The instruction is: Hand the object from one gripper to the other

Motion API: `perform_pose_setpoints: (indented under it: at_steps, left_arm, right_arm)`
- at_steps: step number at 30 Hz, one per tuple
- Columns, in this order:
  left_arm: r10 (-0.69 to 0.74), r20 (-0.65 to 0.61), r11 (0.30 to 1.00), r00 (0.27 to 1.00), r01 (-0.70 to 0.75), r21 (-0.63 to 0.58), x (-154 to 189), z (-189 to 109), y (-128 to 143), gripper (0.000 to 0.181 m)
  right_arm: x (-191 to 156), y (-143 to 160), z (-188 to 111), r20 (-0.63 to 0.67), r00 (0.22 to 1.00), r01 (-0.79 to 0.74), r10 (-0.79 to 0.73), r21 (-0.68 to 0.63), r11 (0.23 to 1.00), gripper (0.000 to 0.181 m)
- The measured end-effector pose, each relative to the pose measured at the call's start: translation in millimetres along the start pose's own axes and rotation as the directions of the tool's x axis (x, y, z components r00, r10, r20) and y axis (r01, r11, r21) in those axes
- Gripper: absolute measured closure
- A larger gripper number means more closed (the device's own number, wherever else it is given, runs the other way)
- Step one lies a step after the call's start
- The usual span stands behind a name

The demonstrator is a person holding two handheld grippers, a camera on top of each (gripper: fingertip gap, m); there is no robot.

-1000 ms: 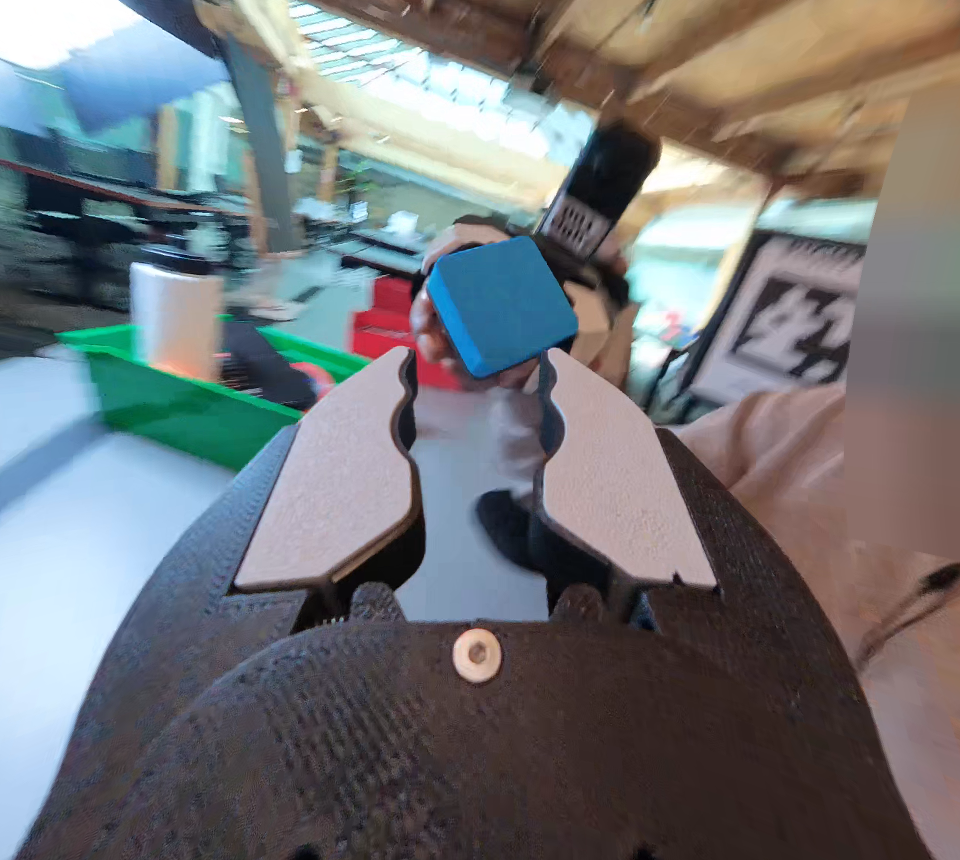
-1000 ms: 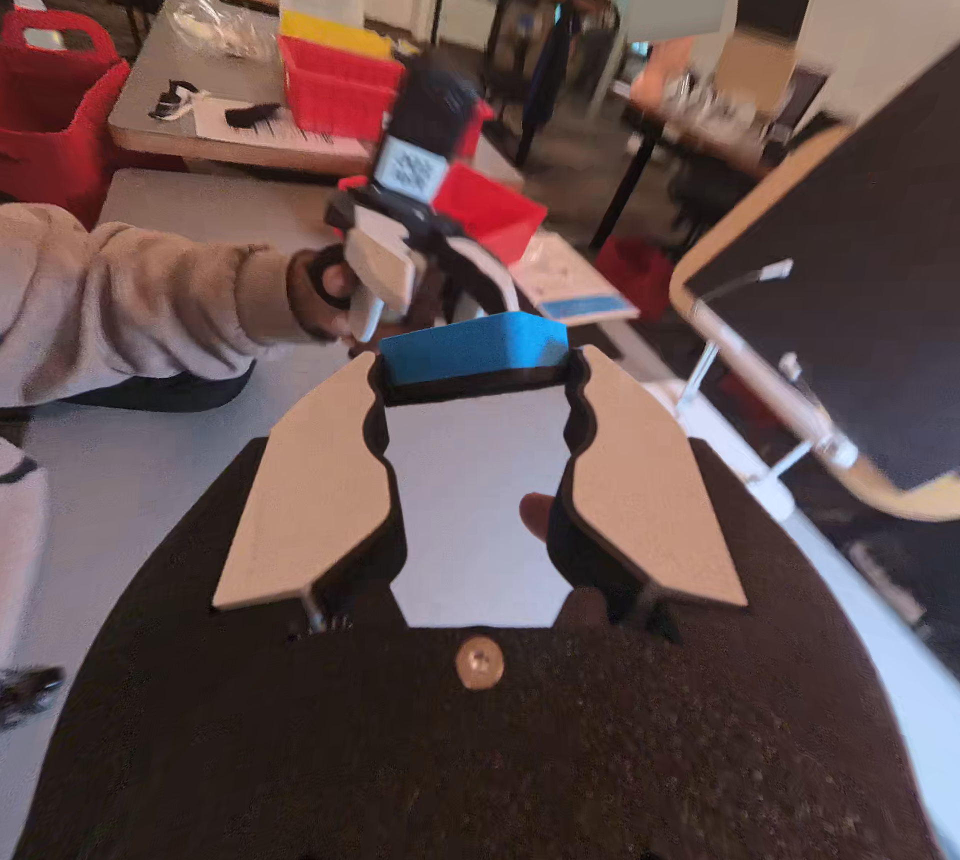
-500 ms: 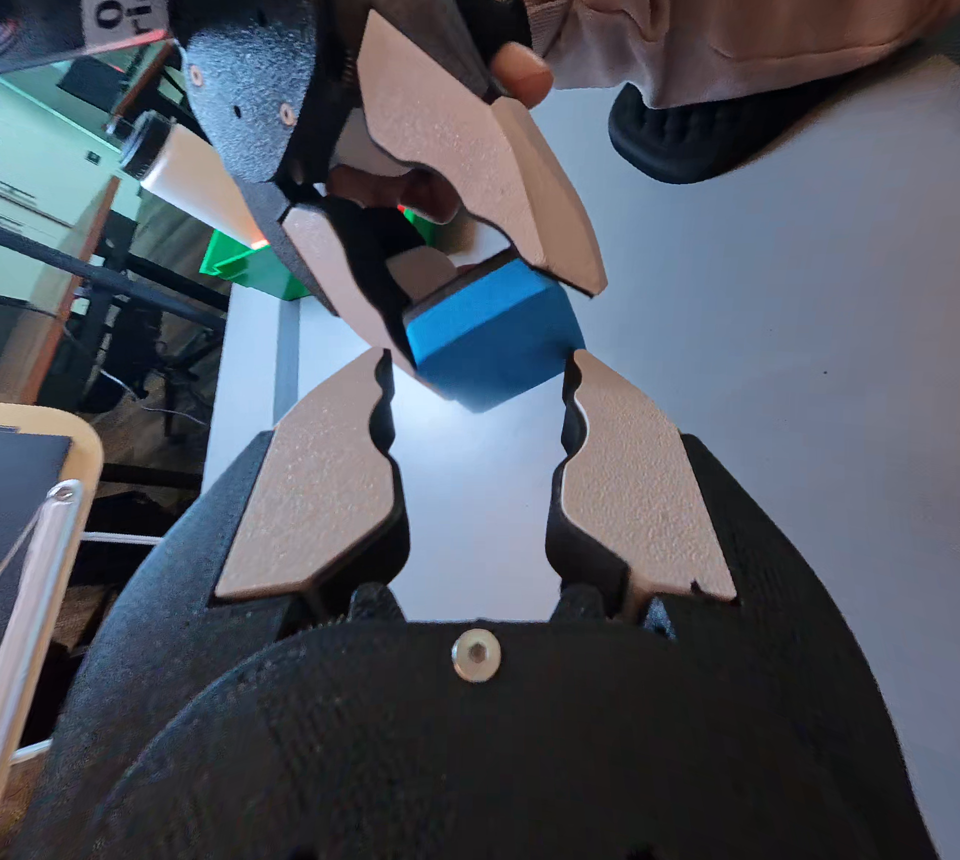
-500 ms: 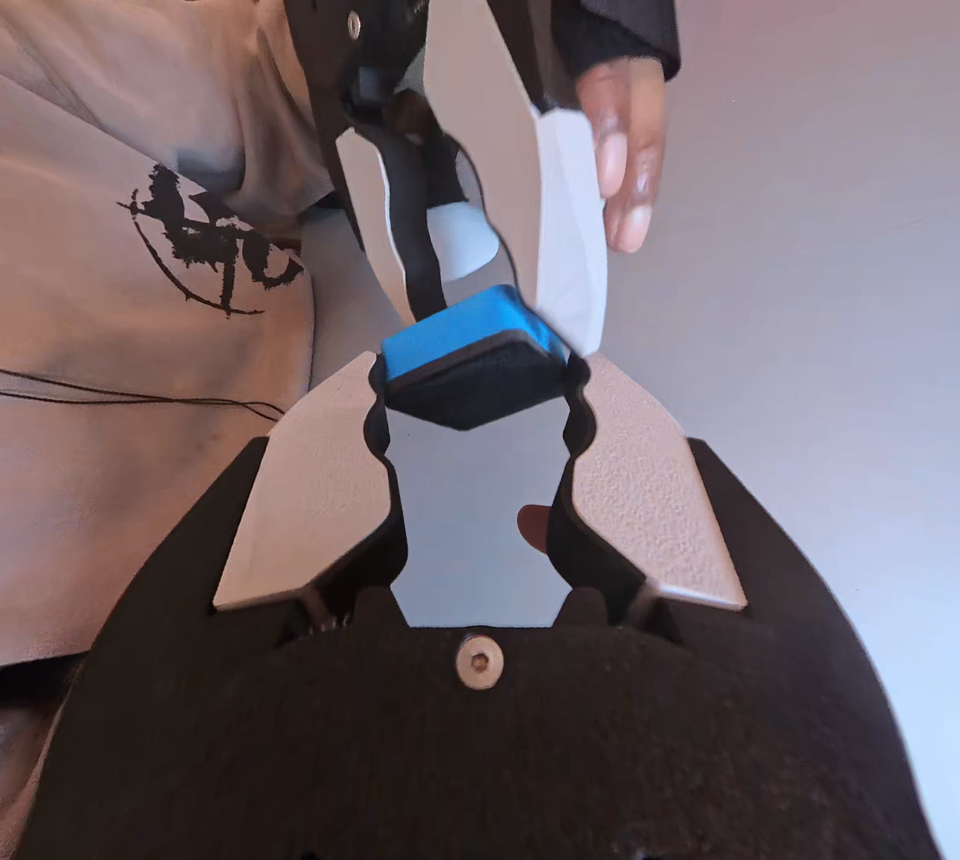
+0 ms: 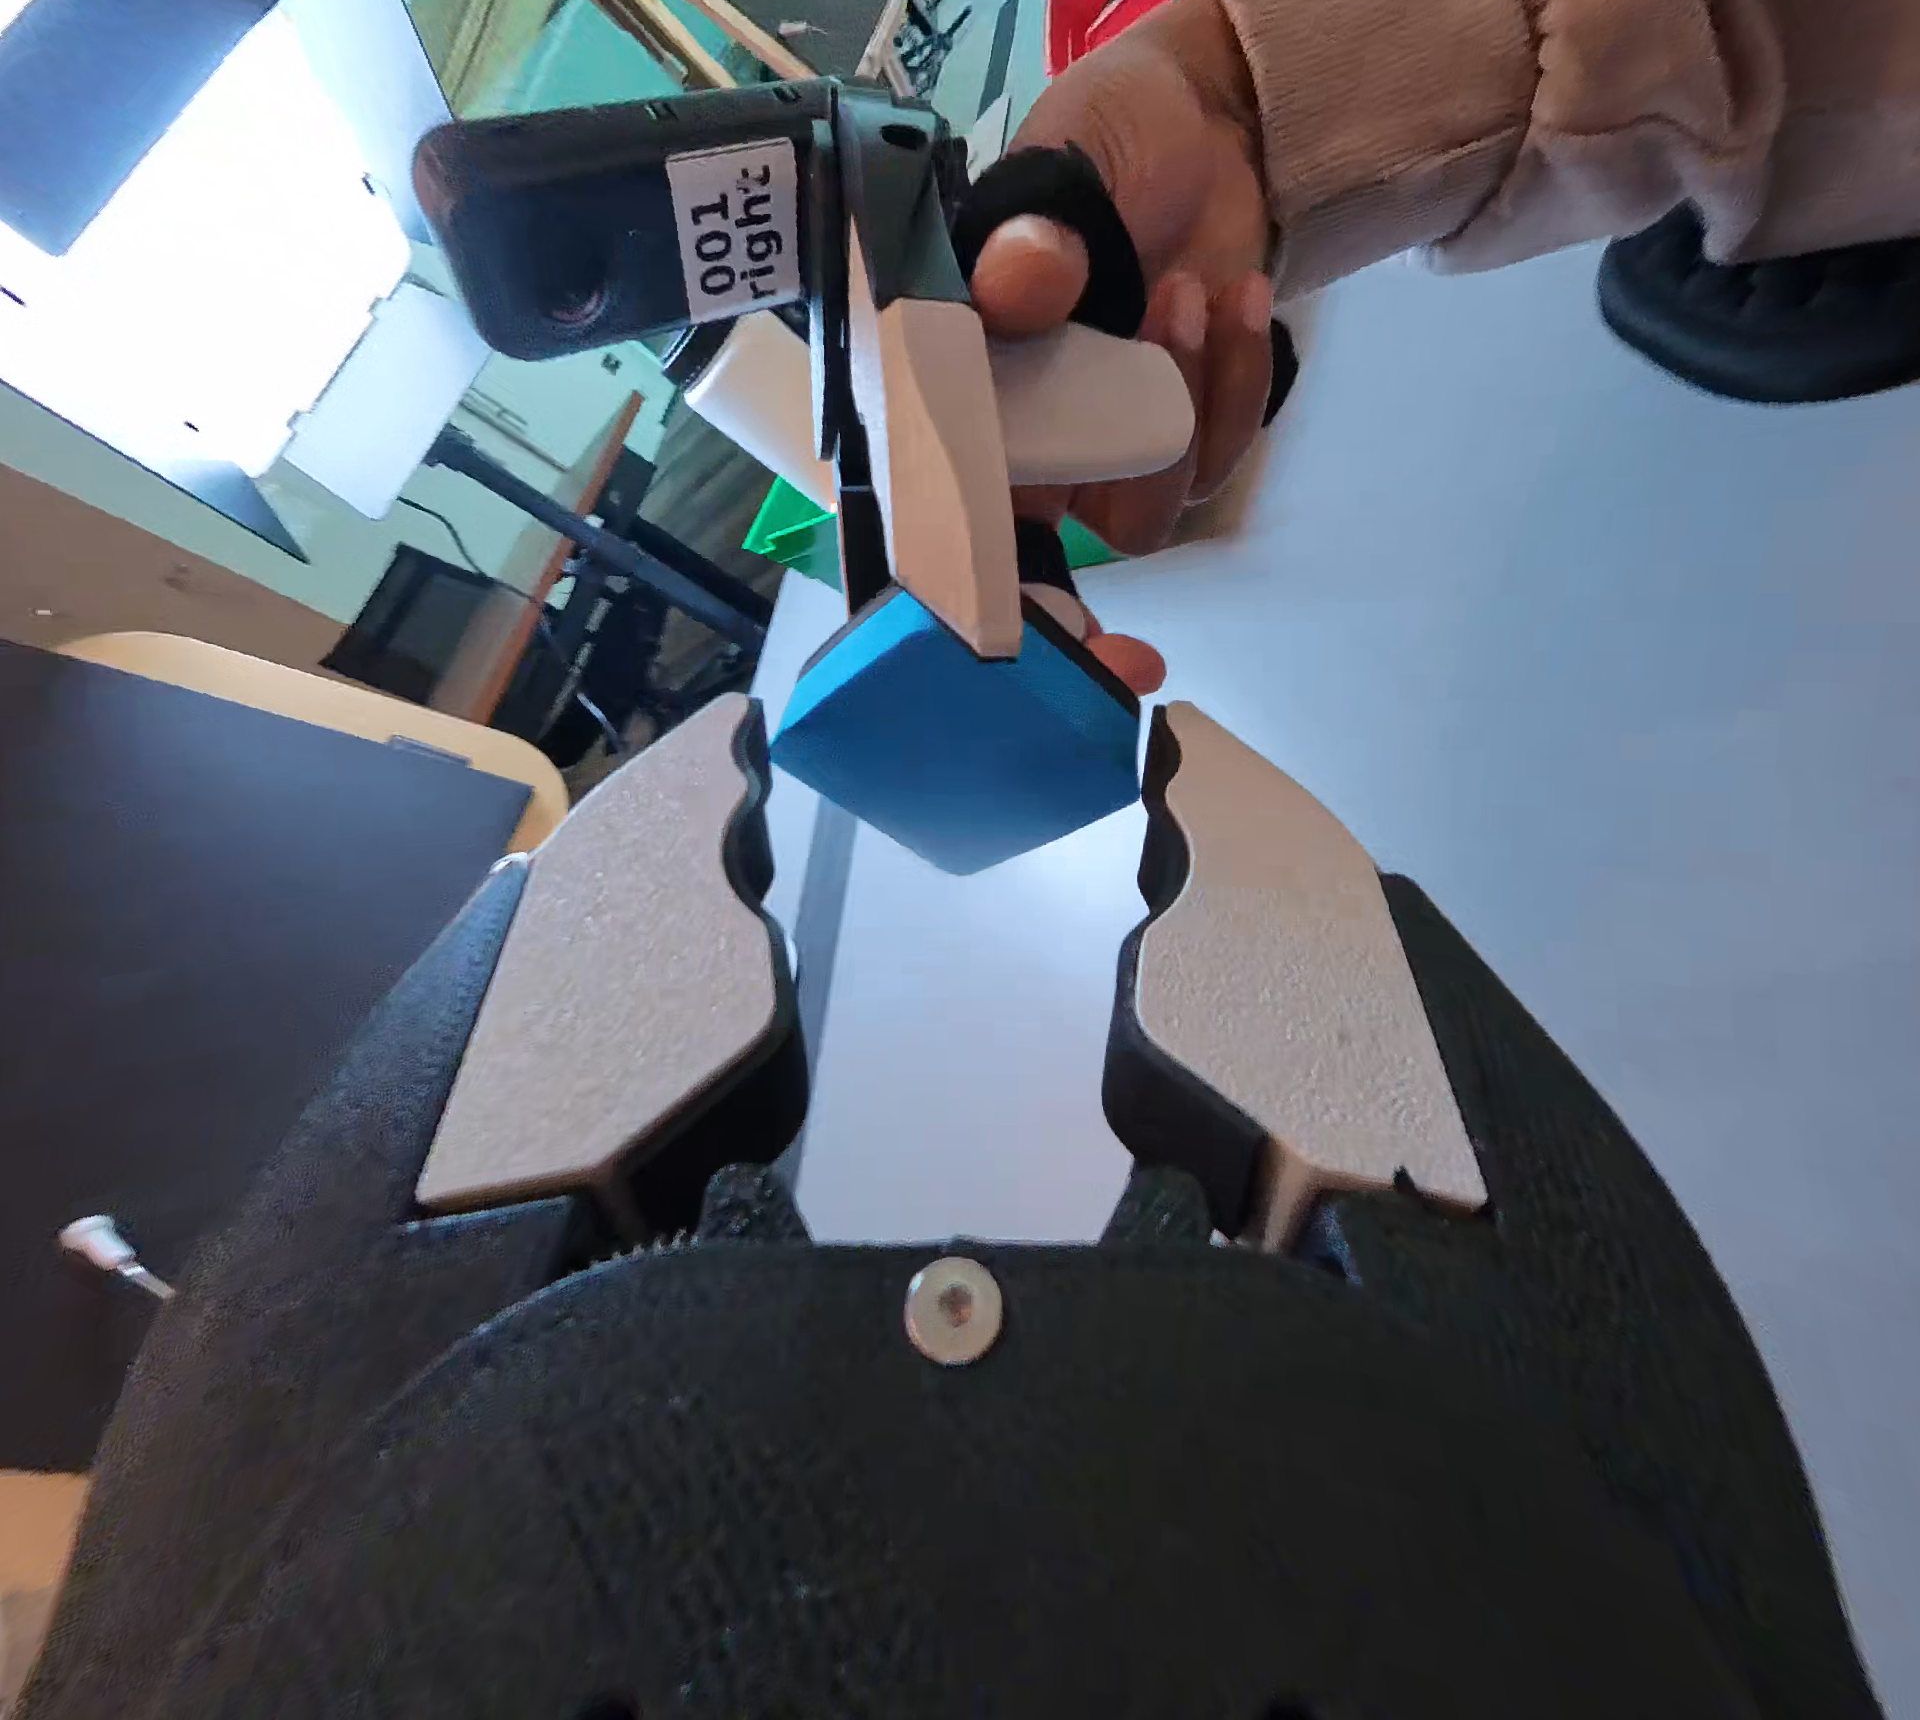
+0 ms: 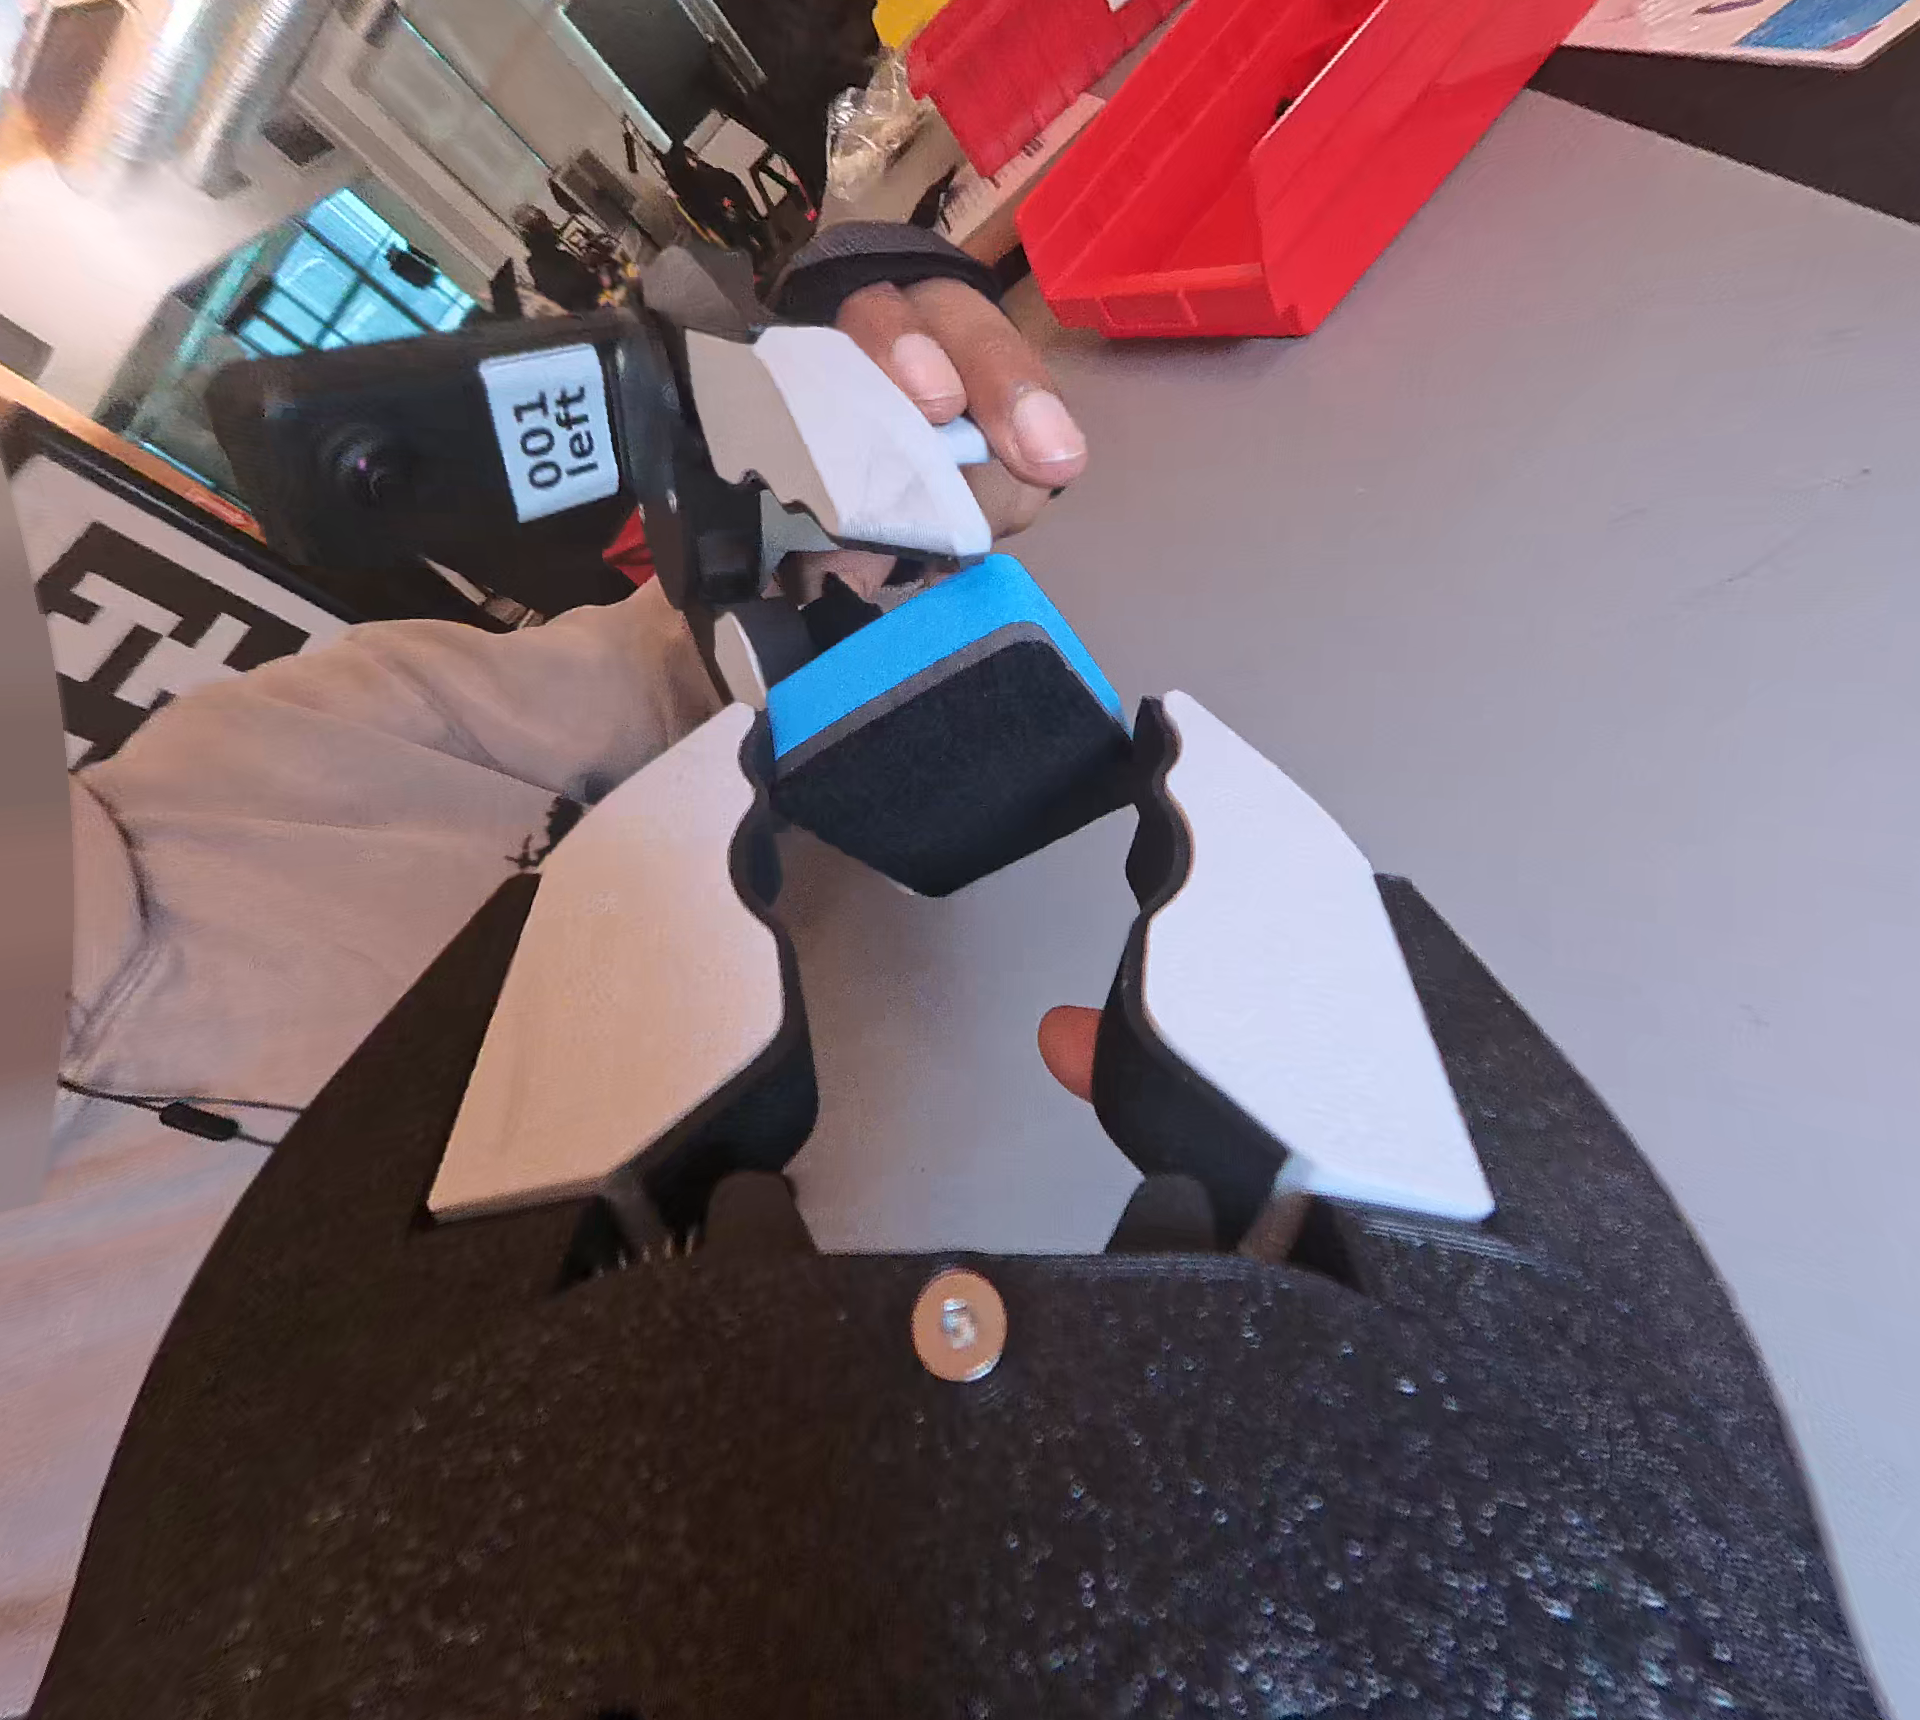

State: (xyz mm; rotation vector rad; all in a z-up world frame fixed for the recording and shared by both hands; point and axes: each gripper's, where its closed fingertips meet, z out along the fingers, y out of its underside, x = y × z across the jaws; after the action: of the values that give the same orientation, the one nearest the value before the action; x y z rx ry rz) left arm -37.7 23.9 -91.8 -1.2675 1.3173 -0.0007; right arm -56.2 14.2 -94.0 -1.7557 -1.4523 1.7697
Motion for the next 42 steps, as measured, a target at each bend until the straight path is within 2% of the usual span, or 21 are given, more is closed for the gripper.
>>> perform_pose_setpoints:
  at_steps: [3,6,9,11,12,14,16,19,20,21,23,25,29,30,33,35,36,37,40,41,42]
  left_arm:
    - [0.098,-0.010,0.995,0.995,-0.099,-0.035,7,0,3,0.118]
    - [0.085,-0.013,0.995,0.996,-0.085,-0.046,6,-2,2,0.119]
    - [-0.103,-0.036,0.992,0.994,0.106,0.068,-7,-13,-14,0.120]
    - [-0.289,-0.087,0.935,0.953,0.301,0.185,-22,-27,-29,0.120]
    - [-0.387,-0.147,0.885,0.910,0.412,0.219,-28,-33,-35,0.120]
    - [-0.555,-0.291,0.773,0.780,0.612,0.167,-30,-40,-38,0.120]
    - [-0.656,-0.379,0.659,0.653,0.740,0.136,-33,-44,-41,0.120]
    - [-0.753,-0.495,0.500,0.434,0.866,-0.001,-25,-43,-42,0.120]
    - [-0.763,-0.530,0.468,0.370,0.882,-0.057,-18,-43,-41,0.120]
    - [-0.768,-0.555,0.445,0.319,0.890,-0.104,-12,-42,-41,0.120]
    - [-0.784,-0.566,0.403,0.255,0.902,-0.153,-7,-38,-38,0.120]
    - [-0.792,-0.565,0.411,0.230,0.886,-0.216,3,-36,-33,0.120]
    - [-0.793,-0.575,0.375,0.202,0.905,-0.199,-2,-35,-35,0.120]
    - [-0.795,-0.571,0.375,0.206,0.906,-0.196,-2,-35,-35,0.120]
    - [-0.792,-0.577,0.372,0.199,0.907,-0.197,-4,-38,-36,0.120]
    - [-0.788,-0.584,0.372,0.196,0.907,-0.198,-4,-40,-37,0.120]
    - [-0.787,-0.586,0.372,0.191,0.905,-0.205,-3,-40,-38,0.120]
    - [-0.787,-0.587,0.375,0.190,0.903,-0.210,-1,-40,-39,0.120]
    - [-0.782,-0.594,0.367,0.191,0.910,-0.191,-3,-40,-42,0.120]
    - [-0.768,-0.605,0.370,0.211,0.917,-0.149,-8,-42,-46,0.122]
    - [-0.746,-0.610,0.399,0.269,0.913,-0.085,-13,-45,-49,0.124]
  right_arm:
    - [3,4,5,-0.013,1.000,-0.008,0.008,-0.017,1.000,0.116]
    - [0,1,5,0.003,1.000,0.012,-0.012,-0.001,1.000,0.116]
    - [-27,-17,-3,0.085,0.975,0.192,-0.203,0.129,0.973,0.110]
    - [-46,-28,-11,0.034,0.909,0.399,-0.415,0.220,0.890,0.105]
    - [-51,-29,-13,-0.043,0.847,0.525,-0.530,0.221,0.822,0.105]
    - [-56,-32,-14,-0.221,0.670,0.741,-0.708,0.153,0.654,0.108]
    - [-61,-36,-13,-0.329,0.512,0.849,-0.793,0.055,0.526,0.106]
    - [-61,-28,-4,-0.362,0.325,0.913,-0.874,-0.121,0.389,0.104]
    - [-60,-25,-1,-0.358,0.279,0.921,-0.891,-0.164,0.354,0.105]
    - [-60,-21,3,-0.337,0.267,0.922,-0.903,-0.185,0.341,0.106]
    - [-54,-15,8,-0.317,0.270,0.912,-0.909,-0.217,0.347,0.110]
    - [-51,-10,9,-0.296,0.284,0.908,-0.912,-0.222,0.355,0.130]
    - [-53,-17,6,-0.306,0.381,0.895,-0.872,-0.115,0.431,0.132]
    - [-53,-18,5,-0.310,0.392,0.890,-0.866,-0.110,0.442,0.131]
    - [-49,-16,4,-0.302,0.398,0.879,-0.866,-0.145,0.455,0.108]
    - [-43,-15,6,-0.308,0.409,0.859,-0.859,-0.187,0.476,0.099]
    - [-42,-13,9,-0.304,0.409,0.858,-0.860,-0.192,0.476,0.103]
    - [-43,-11,12,-0.292,0.409,0.861,-0.864,-0.188,0.472,0.115]
    - [-46,-15,10,-0.286,0.469,0.843,-0.836,-0.137,0.520,0.117]
    - [-49,-18,8,-0.287,0.501,0.833,-0.817,-0.094,0.544,0.118]
    - [-53,-22,6,-0.279,0.552,0.809,-0.786,-0.047,0.585,0.118]
